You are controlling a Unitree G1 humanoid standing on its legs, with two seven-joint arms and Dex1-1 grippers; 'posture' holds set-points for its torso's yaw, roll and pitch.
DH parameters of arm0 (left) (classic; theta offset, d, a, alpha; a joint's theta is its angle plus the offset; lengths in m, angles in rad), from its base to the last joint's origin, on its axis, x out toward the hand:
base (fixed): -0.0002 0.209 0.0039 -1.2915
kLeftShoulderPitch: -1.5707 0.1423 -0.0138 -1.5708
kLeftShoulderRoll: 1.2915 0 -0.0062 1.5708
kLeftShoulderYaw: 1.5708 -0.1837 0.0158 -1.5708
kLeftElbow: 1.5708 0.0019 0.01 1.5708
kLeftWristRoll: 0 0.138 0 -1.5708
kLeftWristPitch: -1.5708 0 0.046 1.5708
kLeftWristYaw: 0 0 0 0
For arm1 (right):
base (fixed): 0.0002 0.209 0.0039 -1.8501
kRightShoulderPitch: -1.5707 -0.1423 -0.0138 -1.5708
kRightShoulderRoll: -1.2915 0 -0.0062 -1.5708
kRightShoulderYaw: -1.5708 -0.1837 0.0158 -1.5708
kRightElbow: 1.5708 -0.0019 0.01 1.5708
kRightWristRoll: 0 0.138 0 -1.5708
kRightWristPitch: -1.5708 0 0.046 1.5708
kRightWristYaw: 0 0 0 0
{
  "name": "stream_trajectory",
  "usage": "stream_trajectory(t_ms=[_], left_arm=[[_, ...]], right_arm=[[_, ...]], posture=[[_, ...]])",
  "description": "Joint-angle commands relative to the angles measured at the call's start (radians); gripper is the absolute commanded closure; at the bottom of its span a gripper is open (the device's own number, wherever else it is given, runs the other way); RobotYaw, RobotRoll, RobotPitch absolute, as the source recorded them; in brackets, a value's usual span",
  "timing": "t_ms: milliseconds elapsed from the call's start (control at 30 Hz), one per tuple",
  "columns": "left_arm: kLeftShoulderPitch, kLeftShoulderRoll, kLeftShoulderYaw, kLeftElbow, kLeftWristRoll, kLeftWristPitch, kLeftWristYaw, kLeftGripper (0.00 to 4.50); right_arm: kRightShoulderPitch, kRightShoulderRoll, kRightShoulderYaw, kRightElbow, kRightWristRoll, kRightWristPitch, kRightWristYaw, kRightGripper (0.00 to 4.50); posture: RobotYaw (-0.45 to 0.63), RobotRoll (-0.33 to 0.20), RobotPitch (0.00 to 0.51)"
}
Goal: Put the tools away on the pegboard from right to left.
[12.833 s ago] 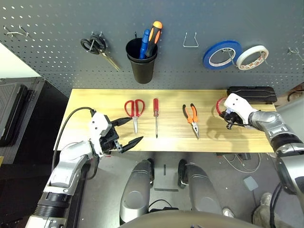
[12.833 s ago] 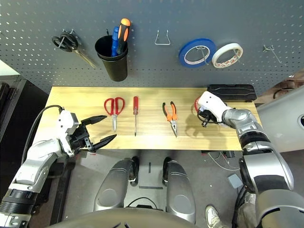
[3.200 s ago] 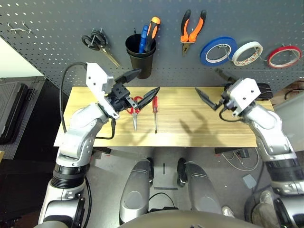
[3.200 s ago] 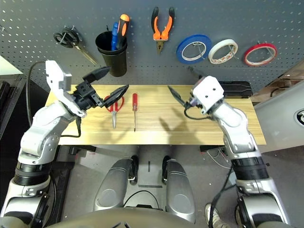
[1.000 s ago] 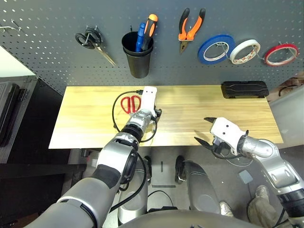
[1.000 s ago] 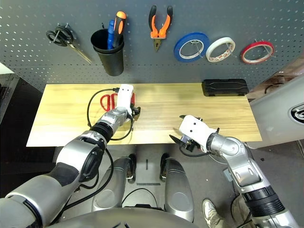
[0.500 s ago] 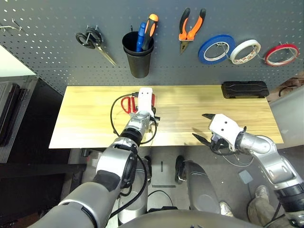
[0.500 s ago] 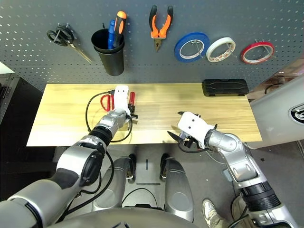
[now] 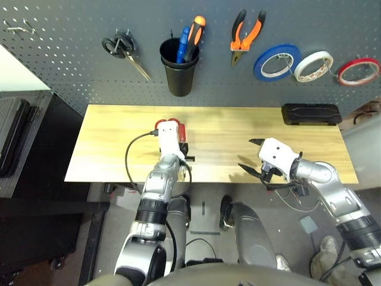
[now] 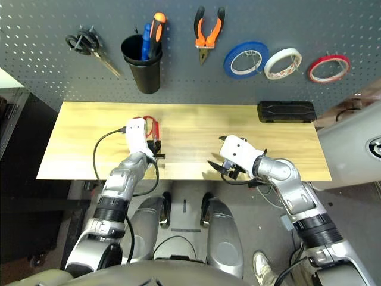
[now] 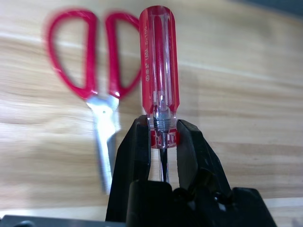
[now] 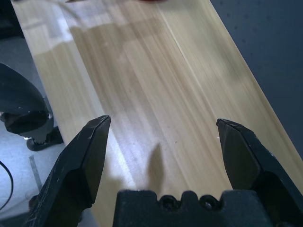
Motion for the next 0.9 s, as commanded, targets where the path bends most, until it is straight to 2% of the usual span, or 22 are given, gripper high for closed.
stream_trajectory(t_ms=[33,233,467,667,900], left_arm=[[0.091,-0.011,-0.003,-0.122,-0.036,0.020,-0.016,3.67],[0.188,0.019,0.005,-0.258,-0.067,0.000,-0.045,3.67],[0.274,0.027,0.041,-0.453,-0.146,-0.108,-0.095,3.67],[0.232,0.033,0.069,-0.534,-0.186,-0.164,-0.086,3.67],[0.089,0.072,0.141,-0.579,-0.231,-0.140,-0.055,3.67]], right_arm=[[0.001,0.000,-0.001,0.053,0.006,-0.042,0.011,0.00],[-0.012,-0.007,-0.029,0.108,0.046,-0.107,0.035,0.00],[-0.024,0.014,-0.138,0.171,0.193,-0.173,0.076,0.00],[-0.047,0.015,-0.195,0.217,0.283,-0.235,0.157,0.00],[-0.086,0.010,-0.268,0.235,0.402,-0.243,0.252,0.00]], posture=[[0.22,0.000,0.257],[0.27,0.000,0.248],[0.29,0.000,0.242],[0.30,0.000,0.236],[0.29,0.000,0.226]])
